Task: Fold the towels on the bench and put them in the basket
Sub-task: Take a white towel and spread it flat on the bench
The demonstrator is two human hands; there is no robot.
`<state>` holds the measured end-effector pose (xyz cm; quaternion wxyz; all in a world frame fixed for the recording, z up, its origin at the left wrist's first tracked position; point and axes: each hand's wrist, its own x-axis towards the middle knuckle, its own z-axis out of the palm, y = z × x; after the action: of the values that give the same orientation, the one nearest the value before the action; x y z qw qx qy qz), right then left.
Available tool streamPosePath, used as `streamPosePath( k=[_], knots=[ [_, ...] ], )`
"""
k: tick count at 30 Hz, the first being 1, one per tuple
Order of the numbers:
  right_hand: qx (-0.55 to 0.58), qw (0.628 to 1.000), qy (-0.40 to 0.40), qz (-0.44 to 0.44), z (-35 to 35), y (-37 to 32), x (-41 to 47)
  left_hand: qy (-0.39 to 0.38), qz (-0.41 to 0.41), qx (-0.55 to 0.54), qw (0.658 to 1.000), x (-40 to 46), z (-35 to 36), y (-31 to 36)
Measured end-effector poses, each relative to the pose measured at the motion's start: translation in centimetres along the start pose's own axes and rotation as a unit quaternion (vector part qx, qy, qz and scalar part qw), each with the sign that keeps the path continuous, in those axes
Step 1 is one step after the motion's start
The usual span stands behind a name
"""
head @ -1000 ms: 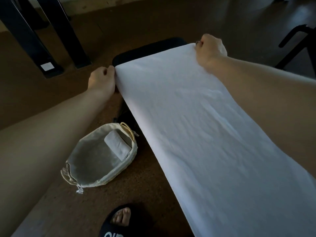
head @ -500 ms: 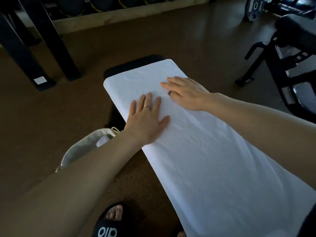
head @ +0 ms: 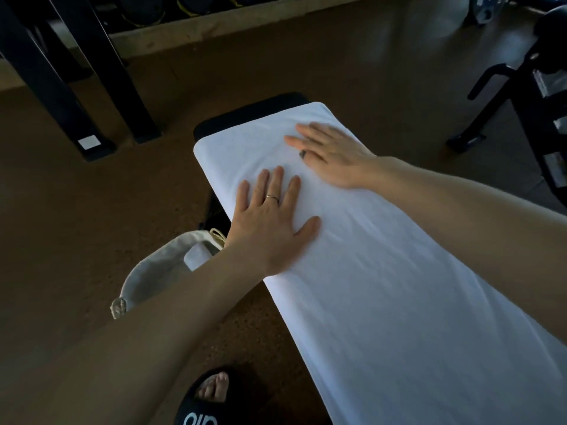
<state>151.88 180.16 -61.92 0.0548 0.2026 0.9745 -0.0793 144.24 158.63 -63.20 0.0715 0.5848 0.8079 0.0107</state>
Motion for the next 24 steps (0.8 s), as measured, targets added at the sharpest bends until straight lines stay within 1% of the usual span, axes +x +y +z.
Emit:
streamPosePath(
  k=[2,6,8,14,15,17,19,21,24],
  knots=[
    [0.015,0.999,0.003,0.049,-0.6,1.5,1.4,-0.004,0.000,0.006,1.000,0.0,0.0,0.0],
    [0.078,0.993,0.001,0.087,-1.2,2.1,3.3,-0.008,-0.003,0.011,1.000,-0.1,-0.1,0.0],
    [0.089,0.991,0.011,0.100,-1.3,2.2,3.9,-0.009,-0.004,0.014,1.000,0.0,0.0,0.1],
    [0.101,0.989,0.008,0.111,-1.8,2.5,5.3,-0.005,-0.006,0.021,1.000,-0.1,0.1,0.1],
    [0.092,0.989,0.008,0.115,-2.0,2.4,5.6,-0.005,-0.005,0.022,1.000,-0.1,0.1,0.1],
    [0.038,0.992,0.025,0.118,-2.3,1.9,5.9,-0.006,-0.005,0.024,1.000,-0.1,0.1,0.0],
    [0.006,0.992,0.071,0.103,-2.4,1.0,4.7,-0.004,-0.007,0.025,1.000,0.1,0.2,-0.2],
    [0.019,0.991,0.100,0.084,-2.1,0.1,1.9,-0.001,-0.007,0.028,1.000,0.3,0.5,-0.3],
    [0.015,0.996,0.069,0.057,-0.8,-1.6,-4.2,-0.004,-0.010,0.022,1.000,0.3,0.5,-0.4]
  ],
)
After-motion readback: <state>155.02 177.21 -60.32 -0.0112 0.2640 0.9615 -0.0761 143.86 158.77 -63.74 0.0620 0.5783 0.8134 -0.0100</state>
